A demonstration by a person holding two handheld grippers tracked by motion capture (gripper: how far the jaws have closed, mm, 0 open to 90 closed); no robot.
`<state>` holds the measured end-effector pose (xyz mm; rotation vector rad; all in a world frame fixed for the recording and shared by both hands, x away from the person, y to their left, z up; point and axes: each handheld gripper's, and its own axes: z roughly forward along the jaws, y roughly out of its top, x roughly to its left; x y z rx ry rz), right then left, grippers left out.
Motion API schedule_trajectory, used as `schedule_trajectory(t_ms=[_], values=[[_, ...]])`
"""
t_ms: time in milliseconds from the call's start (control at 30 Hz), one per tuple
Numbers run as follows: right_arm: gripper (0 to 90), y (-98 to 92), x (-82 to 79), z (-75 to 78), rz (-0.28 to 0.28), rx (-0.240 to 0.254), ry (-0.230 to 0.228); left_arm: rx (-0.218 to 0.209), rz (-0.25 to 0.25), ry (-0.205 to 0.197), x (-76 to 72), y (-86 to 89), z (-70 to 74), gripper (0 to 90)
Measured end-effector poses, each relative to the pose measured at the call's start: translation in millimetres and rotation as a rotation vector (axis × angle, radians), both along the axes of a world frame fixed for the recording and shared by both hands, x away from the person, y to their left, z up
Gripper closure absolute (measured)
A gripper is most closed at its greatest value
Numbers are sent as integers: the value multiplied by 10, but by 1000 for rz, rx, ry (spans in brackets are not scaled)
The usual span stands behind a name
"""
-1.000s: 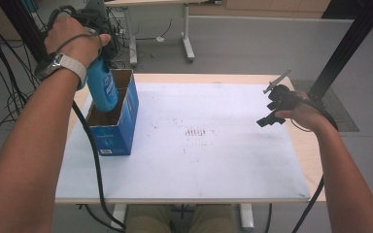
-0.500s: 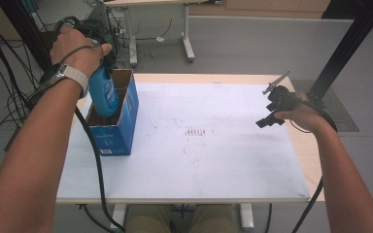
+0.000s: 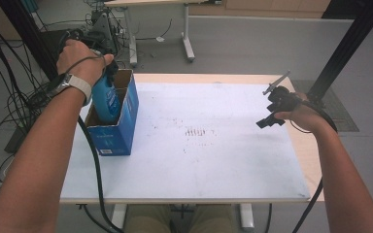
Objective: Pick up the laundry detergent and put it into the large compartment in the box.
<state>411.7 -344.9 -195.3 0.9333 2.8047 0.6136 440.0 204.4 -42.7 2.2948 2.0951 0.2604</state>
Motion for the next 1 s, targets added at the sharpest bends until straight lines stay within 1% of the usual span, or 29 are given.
schedule_trajectory(t_ms=[67, 133, 367, 467, 633, 700, 767, 900, 1000], values=[[107, 7, 3, 2, -6, -3, 3, 4, -1, -9, -9, -2, -21, 377], [107, 8, 7, 0, -3, -2, 3, 7, -1, -4, 1, -1, -44, 377], [107, 29, 12, -20, -4, -3, 9, -7, -6, -3, 22, 18, -145, 376], [107, 33, 15, -34, 0, -2, 10, -2, -12, 2, 41, 11, -198, 376], [107, 25, 17, -33, -11, -7, 16, -16, -19, 0, 39, 52, -301, 376], [107, 18, 15, -30, -10, -8, 12, -17, -20, 4, 48, 58, -352, 376], [107, 23, 12, -25, -15, -6, 14, -17, -14, 14, 67, 62, -396, 376], [107, 21, 11, -32, -13, -7, 14, -14, -14, 16, 76, 61, -476, 376], [107, 13, 9, -46, -20, -6, 17, -21, -11, 16, 77, 85, -524, 376]])
